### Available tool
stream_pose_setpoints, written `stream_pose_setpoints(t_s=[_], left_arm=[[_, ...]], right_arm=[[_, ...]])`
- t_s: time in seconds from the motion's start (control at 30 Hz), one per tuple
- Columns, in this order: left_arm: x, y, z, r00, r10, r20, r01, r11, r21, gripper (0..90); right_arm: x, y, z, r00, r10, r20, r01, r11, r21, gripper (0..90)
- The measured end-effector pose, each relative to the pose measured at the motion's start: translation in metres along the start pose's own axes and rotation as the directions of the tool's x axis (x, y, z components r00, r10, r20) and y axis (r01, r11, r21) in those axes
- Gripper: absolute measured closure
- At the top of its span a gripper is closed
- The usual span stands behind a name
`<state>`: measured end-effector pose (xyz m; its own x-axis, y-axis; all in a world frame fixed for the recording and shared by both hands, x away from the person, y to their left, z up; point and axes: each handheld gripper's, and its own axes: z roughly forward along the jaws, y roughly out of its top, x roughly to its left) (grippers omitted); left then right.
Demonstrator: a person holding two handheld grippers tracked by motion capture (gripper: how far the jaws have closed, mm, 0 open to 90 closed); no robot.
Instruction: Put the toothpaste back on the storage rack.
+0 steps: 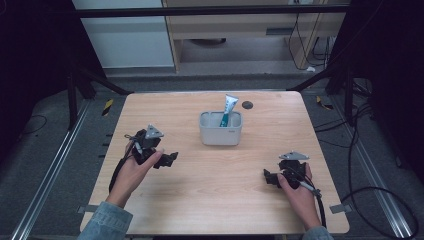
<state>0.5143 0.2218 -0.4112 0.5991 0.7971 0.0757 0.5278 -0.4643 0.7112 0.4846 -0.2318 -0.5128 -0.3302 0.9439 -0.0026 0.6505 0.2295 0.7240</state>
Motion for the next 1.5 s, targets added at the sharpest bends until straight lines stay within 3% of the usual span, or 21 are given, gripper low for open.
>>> stream_pose_setpoints(t_s=[0.07, 0.13, 0.17, 0.2, 0.33, 0.6, 0.8, 1.13, 1.2, 1.4, 1.5], left_arm=[[0.006, -0.009, 0.002, 0.9999, -0.014, -0.008, 0.014, 0.9999, 0.007, 2.8], [0.015, -0.02, 0.008, 0.9983, -0.018, -0.055, 0.02, 0.9989, 0.042, 3.7], [0.015, -0.02, 0.008, 0.9983, -0.018, -0.055, 0.02, 0.9989, 0.042, 4.2], [0.023, -0.029, 0.014, 0.9975, -0.048, -0.051, 0.051, 0.9974, 0.052, 4.0], [0.037, -0.044, 0.022, 0.9936, -0.073, -0.085, 0.08, 0.9935, 0.081, 4.3], [0.058, -0.065, 0.033, 0.9885, -0.112, -0.102, 0.122, 0.9871, 0.103, 4.8], [0.067, -0.072, 0.04, 0.9857, -0.127, -0.11, 0.139, 0.9844, 0.108, 4.9], [0.072, -0.079, 0.051, 0.9839, -0.142, -0.109, 0.152, 0.9839, 0.094, 4.8], [0.075, -0.081, 0.052, 0.983, -0.16, -0.09, 0.167, 0.9831, 0.075, 3.5], [0.076, -0.088, 0.057, 0.9831, -0.162, -0.085, 0.162, 0.9868, -0.001, 0.5], [0.076, -0.088, 0.057, 0.9835, -0.16, -0.084, 0.161, 0.987, -0.001, 0.0]], right_arm=[[0.0, 0.0, 0.0, 1.0, 0.0, 0.0, 0.0, 1.0, 0.0, 0.5], [0.0, 0.0, 0.0, 1.0, -0.001, 0.0, 0.001, 1.0, 0.0, 0.5], [0.0, 0.0, 0.0, 1.0, -0.001, 0.0, 0.001, 1.0, 0.0, 0.5], [0.0, 0.0, 0.0, 1.0, 0.0, 0.0, 0.0, 1.0, 0.0, 0.5], [0.0, 0.0, 0.0, 1.0, 0.002, -0.001, -0.002, 1.0, -0.001, 0.5], [0.0, 0.0, 0.0, 1.0, 0.0, -0.001, 0.0, 1.0, 0.0, 0.4], [0.0, 0.0, 0.0, 1.0, 0.0, -0.001, 0.0, 1.0, 0.0, 0.4], [0.0, 0.0, 0.0, 1.0, 0.0, -0.001, 0.0, 1.0, 0.0, 0.4], [0.0, 0.0, 0.0, 1.0, 0.0, -0.001, 0.0, 1.0, 0.0, 0.4], [0.0, 0.0, 0.0, 1.0, 0.0, -0.001, 0.0, 1.0, 0.0, 0.4], [0.0, 0.0, 0.0, 1.0, 0.0, -0.001, 0.0, 1.0, 0.0, 0.4]])
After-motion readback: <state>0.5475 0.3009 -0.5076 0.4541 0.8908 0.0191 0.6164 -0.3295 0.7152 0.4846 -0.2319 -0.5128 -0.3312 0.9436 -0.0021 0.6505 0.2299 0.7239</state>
